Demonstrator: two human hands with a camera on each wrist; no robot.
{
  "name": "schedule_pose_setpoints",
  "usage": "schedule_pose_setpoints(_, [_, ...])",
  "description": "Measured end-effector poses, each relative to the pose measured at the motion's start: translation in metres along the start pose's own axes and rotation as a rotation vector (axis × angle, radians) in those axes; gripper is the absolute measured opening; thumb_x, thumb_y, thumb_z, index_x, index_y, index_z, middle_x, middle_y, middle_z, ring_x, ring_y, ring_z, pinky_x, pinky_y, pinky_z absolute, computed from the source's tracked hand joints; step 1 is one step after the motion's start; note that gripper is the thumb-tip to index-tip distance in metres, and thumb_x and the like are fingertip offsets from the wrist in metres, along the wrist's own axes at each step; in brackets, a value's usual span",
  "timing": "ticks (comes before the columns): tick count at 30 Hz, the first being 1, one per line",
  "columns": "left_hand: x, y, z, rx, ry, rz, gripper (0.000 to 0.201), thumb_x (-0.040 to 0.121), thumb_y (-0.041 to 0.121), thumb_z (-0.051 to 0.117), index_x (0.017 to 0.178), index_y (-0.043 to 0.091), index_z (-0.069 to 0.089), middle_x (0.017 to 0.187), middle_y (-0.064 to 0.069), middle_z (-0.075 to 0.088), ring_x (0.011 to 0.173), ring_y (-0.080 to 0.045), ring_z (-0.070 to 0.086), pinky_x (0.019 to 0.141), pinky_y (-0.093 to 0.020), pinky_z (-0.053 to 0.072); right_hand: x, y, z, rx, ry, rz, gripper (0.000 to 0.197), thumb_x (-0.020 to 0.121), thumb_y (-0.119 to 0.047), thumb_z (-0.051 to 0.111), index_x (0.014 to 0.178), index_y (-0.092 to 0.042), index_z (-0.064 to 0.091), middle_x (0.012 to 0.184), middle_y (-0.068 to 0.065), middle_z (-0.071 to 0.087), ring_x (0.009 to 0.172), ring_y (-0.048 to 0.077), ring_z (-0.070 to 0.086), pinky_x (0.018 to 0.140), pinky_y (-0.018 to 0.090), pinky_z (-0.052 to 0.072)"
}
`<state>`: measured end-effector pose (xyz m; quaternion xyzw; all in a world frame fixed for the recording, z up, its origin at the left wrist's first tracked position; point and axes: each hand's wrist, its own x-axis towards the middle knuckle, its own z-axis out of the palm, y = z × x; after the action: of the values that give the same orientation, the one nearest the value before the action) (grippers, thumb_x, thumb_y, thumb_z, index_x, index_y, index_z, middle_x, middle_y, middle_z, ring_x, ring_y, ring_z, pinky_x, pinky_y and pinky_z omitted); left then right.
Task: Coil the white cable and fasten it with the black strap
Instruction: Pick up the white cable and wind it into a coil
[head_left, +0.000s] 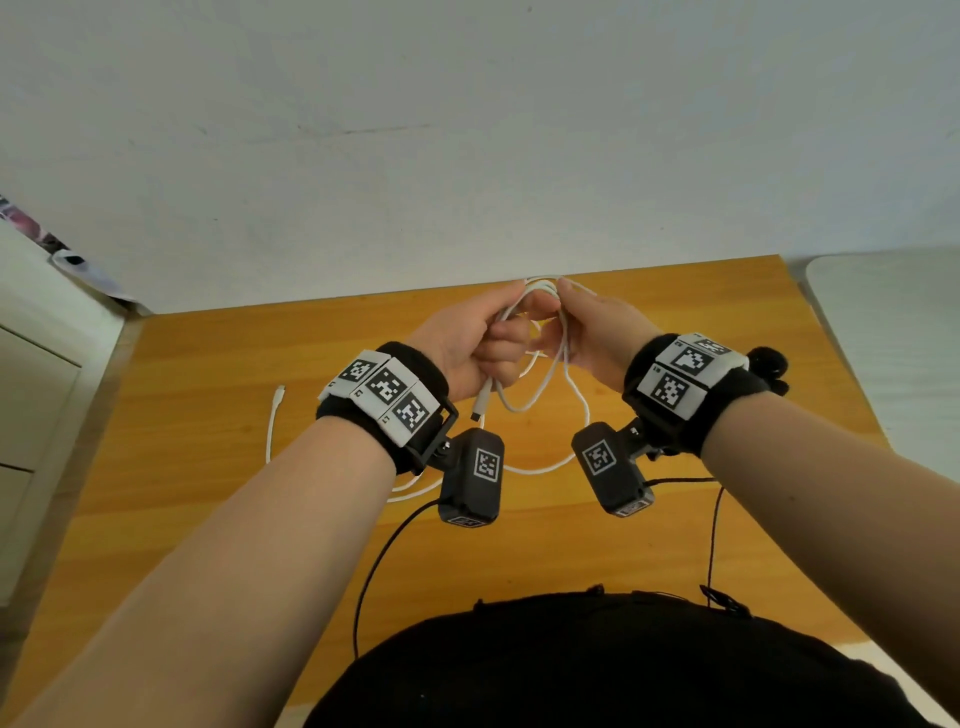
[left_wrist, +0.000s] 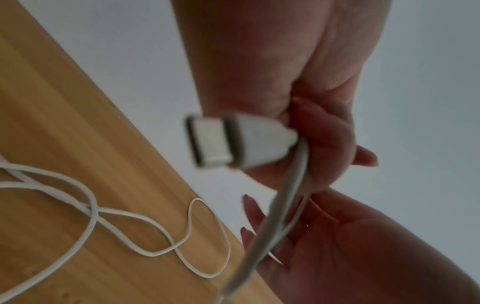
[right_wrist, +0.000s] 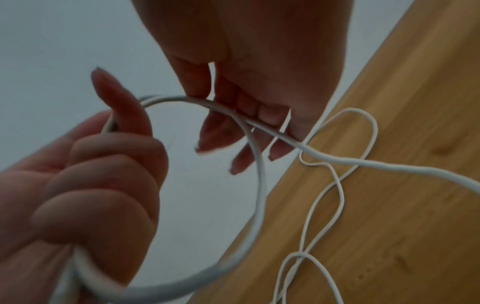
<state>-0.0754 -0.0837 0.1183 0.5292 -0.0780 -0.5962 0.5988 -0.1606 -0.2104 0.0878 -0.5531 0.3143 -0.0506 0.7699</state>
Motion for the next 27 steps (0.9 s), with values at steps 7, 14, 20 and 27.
schedule_pose_setpoints(7, [-0.001, -0.005, 0.004, 0.085, 0.115, -0.022, 0.034, 0.100, 0.036, 0.038, 0.085, 0.011, 0.055, 0.049, 0.008, 0.035, 0.036, -0.003, 0.024, 0.038, -0.015, 0.021, 0.003, -0.001, -0.011, -0.020, 0.150, -0.040, 0.039, 0.096, -0.036, 0.047, 0.067, -0.010, 0.052, 0.037, -0.011, 0.033, 0.034, 0.008, 0.029, 0.054, 0.026, 0.036])
schedule_pose_setpoints(14, [-0.001, 0.001, 0.009, -0.130, 0.079, 0.033, 0.034, 0.101, 0.033, 0.035, 0.076, 0.014, 0.047, 0.045, 0.009, 0.030, 0.033, -0.003, 0.022, 0.034, -0.014, 0.020, -0.004, 0.006, -0.009, -0.108, 0.146, 0.000, 0.048, 0.095, -0.048, 0.040, 0.084, -0.007, 0.062, 0.066, 0.007, 0.057, 0.063, 0.021, 0.057, 0.073, 0.031, 0.051])
schedule_pose_setpoints(20, [-0.004, 0.017, 0.007, -0.434, 0.085, 0.119, 0.037, 0.100, 0.035, 0.038, 0.072, 0.013, 0.051, 0.047, 0.008, 0.030, 0.034, -0.004, 0.022, 0.037, -0.015, 0.017, -0.002, 0.033, -0.015, -0.368, 0.132, 0.205, 0.074, 0.086, -0.070, 0.020, 0.085, -0.017, 0.071, 0.082, 0.001, 0.076, 0.086, 0.011, 0.068, 0.095, 0.035, 0.038])
schedule_pose_setpoints(27, [0.000, 0.022, 0.006, -0.528, 0.152, 0.164, 0.041, 0.099, 0.036, 0.038, 0.070, 0.012, 0.052, 0.047, 0.008, 0.030, 0.033, -0.005, 0.021, 0.038, -0.016, 0.017, -0.014, 0.046, -0.018, -0.351, 0.162, 0.181, 0.027, 0.099, -0.023, 0.040, 0.104, -0.004, 0.059, 0.068, 0.006, 0.056, 0.062, 0.020, 0.058, 0.067, 0.032, 0.050])
